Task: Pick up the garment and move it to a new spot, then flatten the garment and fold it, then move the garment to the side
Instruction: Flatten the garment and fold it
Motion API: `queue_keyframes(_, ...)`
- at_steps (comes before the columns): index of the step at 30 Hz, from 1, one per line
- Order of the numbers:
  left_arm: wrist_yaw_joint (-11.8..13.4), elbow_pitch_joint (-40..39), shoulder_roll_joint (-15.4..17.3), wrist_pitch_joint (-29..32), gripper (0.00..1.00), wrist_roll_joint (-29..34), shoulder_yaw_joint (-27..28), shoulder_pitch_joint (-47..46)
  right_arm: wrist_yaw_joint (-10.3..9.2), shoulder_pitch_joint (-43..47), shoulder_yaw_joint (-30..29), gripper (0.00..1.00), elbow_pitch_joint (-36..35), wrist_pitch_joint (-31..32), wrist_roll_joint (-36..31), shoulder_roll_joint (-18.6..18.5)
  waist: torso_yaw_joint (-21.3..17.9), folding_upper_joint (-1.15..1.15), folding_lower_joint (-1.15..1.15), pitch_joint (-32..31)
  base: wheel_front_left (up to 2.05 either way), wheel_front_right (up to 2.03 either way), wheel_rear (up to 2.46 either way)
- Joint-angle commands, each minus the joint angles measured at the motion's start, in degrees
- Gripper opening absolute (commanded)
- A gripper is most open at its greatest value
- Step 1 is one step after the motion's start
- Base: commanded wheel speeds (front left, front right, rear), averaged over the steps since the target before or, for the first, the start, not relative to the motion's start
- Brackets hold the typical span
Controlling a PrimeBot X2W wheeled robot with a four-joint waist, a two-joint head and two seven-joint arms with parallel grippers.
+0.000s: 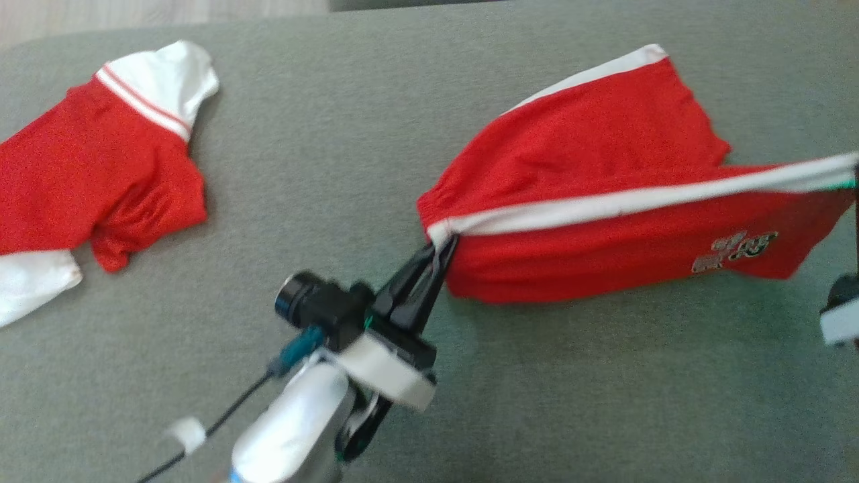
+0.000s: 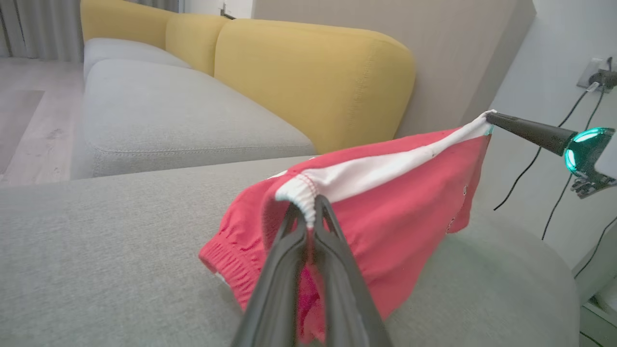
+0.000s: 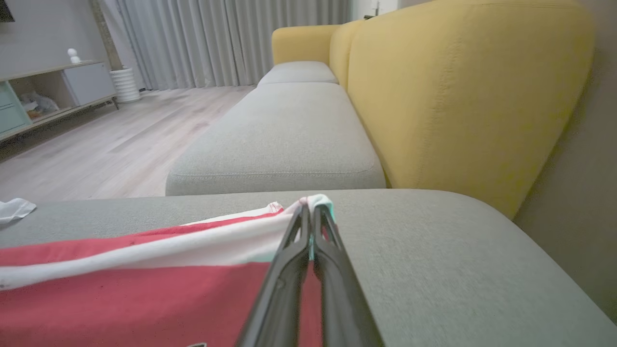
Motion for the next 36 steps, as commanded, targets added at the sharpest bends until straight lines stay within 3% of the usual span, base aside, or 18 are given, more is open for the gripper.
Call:
queue_keyframes(1,-0.38,0.06,-0.42,0.28,0.0,-0.92,1.81,-2.86,-0.04,-2.24,1.42,0.0,-0.35,0.86,0.48,-2.59,1.61,0.0,-0.01,1.15,0.0,0.0,0.0)
queue_keyframes(7,-0.69,7.32,-2.59,1.54,0.0,-2.54,1.66,-10.8,-0.04,-12.13,5.0,0.0,8.36,3.41,2.29,-5.58,3.01,0.0,-0.01,3.0,0.0,0.0,0.0)
queue_keyframes(17,-0.75,15.13,-3.8,4.28,0.0,-4.66,0.64,-20.18,-0.04,-28.24,11.69,0.0,22.46,2.9,2.89,-6.81,3.5,0.0,-0.01,7.61,0.0,0.0,0.0)
queue_keyframes(25,1.16,19.54,-4.04,5.64,0.0,-5.87,-1.1,-24.85,-0.04,-38.42,18.23,0.0,35.22,-0.15,1.69,-7.77,4.19,0.0,-0.01,10.41,0.0,0.0,0.0)
queue_keyframes(26,1.22,19.75,-4.05,5.43,0.09,-6.17,-1.4,-25.07,-0.04,-39.27,19.01,0.14,36.43,-0.79,2.05,-7.72,4.23,0.0,-0.01,10.57,0.0,0.0,0.0)
queue_keyframes(27,1.32,19.89,-4.06,5.19,0.21,-6.51,-1.7,-25.25,-0.04,-40.08,19.65,0.38,37.62,-1.46,2.68,-7.64,4.24,0.0,-0.01,10.72,0.0,0.0,0.0)
queue_keyframes(28,1.46,20.04,-4.06,4.94,0.42,-6.84,-2.0,-25.37,-0.04,-40.77,20.33,0.98,38.56,-2.24,3.65,-7.54,4.25,0.0,-0.01,10.82,0.0,0.0,0.0)
queue_keyframes(29,1.66,20.2,-4.06,4.69,0.87,-7.19,-2.26,-25.42,-0.04,-41.31,20.84,1.0,39.42,-3.05,4.86,-7.48,4.26,0.0,-0.01,10.87,0.0,0.0,0.0)
queue_keyframes(30,2.04,20.35,-4.06,4.32,1.0,-7.52,-2.44,-25.43,-0.04,-41.71,21.3,1.0,40.25,-3.72,6.09,-7.48,4.29,0.0,-0.01,10.86,0.0,0.0,0.0)
queue_keyframes(36,6.29,20.57,-4.07,-0.15,1.0,-7.15,-3.1,-24.02,-0.04,-40.72,25.89,1.0,41.3,-6.93,14.16,-9.26,4.31,0.0,-0.01,9.73,0.0,0.0,0.0)
